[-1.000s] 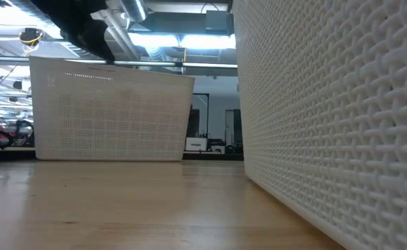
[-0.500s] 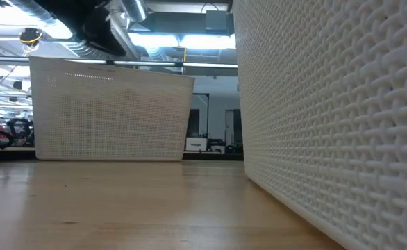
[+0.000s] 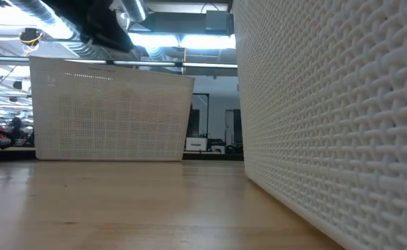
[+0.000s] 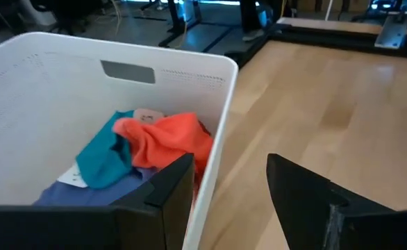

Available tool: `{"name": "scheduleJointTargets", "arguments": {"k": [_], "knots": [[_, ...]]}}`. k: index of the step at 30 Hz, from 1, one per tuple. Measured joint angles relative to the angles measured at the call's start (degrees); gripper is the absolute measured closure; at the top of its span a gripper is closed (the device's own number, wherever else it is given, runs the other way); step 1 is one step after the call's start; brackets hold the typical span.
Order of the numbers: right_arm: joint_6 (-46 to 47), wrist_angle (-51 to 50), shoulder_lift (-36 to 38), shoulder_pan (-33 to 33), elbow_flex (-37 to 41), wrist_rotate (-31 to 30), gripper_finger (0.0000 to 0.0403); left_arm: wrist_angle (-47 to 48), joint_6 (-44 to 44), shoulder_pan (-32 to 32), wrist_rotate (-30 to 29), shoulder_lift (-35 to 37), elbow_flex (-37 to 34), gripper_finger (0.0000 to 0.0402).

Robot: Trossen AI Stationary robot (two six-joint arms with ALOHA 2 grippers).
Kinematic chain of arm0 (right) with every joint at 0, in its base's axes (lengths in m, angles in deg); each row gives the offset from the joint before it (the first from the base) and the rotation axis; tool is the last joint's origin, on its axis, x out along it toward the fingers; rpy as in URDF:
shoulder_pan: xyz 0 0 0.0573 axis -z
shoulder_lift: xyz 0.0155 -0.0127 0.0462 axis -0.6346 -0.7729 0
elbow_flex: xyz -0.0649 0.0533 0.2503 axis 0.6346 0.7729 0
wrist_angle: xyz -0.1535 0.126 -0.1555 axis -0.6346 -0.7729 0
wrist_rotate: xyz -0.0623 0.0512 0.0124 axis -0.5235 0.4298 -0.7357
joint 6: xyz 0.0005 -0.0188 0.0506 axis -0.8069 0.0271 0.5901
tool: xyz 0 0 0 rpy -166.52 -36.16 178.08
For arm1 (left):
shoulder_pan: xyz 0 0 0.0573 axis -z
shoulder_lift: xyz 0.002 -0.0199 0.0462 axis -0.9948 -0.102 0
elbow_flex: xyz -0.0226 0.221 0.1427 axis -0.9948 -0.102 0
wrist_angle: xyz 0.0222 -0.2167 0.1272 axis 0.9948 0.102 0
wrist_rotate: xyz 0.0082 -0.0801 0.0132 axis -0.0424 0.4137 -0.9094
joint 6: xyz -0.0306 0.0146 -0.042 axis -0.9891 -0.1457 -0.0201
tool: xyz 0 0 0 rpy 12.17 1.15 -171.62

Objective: Sort clothes
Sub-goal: Put the white striped sock into the top white bin, then return to Home Position

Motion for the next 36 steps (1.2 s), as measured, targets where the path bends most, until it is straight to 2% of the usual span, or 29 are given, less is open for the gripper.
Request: {"name": "scheduleJointTargets", "arguments": {"k": [5,10,17,21,24,28,31,36], "knots": [[-2.93,9.86,4.64,0.00,8.37,0.10,0.0187,-2.08,1.12,0.27,0.00,-2.74,0.00,0.0231],[-6.22,14.71,9.95,0.01,12.72,0.40,0.0187,-4.36,2.78,0.26,0.44,-3.53,0.00,0.0231],[-12.73,30.78,17.04,2.53,20.22,-0.16,0.0187,-7.76,6.36,0.06,11.92,-2.41,-1.47,0.0231],[-15.08,39.93,19.04,6.22,24.81,2.42,0.0193,-11.53,7.24,-0.99,17.10,0.38,-4.66,0.0242],[-16.04,42.06,19.37,9.47,26.78,6.30,0.0219,-14.17,6.78,-1.44,20.12,4.28,-7.75,0.0269],[-16.57,44.71,20.23,12.66,29.06,11.95,0.0276,-16.50,4.85,-1.25,21.29,9.96,-11.89,0.0310],[-16.54,47.64,21.07,14.08,31.72,13.94,0.0320,-16.51,4.09,-0.47,21.64,13.26,-14.01,0.0334],[-16.43,56.18,22.60,13.94,37.31,15.44,0.0381,-16.94,4.12,0.98,25.84,16.02,-15.53,0.0367]]}}
